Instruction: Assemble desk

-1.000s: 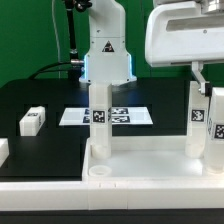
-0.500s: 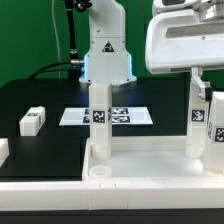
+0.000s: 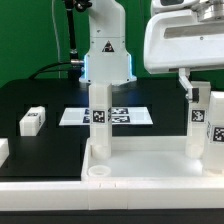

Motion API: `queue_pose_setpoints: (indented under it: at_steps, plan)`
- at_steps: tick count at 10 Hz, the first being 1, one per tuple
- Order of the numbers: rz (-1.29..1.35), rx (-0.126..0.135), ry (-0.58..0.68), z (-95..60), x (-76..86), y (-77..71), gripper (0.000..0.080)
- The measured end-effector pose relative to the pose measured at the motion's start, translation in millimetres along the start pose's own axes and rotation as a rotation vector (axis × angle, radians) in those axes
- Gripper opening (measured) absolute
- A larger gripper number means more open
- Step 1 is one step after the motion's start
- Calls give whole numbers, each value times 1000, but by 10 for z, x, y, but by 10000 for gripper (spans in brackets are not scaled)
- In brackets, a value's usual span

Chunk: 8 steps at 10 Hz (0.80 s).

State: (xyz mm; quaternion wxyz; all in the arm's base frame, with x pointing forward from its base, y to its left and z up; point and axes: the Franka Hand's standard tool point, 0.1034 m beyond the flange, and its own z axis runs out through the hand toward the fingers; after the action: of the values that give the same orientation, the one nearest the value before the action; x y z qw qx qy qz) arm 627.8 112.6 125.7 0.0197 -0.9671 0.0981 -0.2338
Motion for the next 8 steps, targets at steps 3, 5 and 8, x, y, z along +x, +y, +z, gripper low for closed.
queue_pose_setpoints:
  at_steps: [3,5,8]
  plan:
    - [-1,0,-1,4,-4,1,643]
    - [-2,-1,-1,6,-6,2,648]
    - [-21,-29,-115,-119,193,131,648]
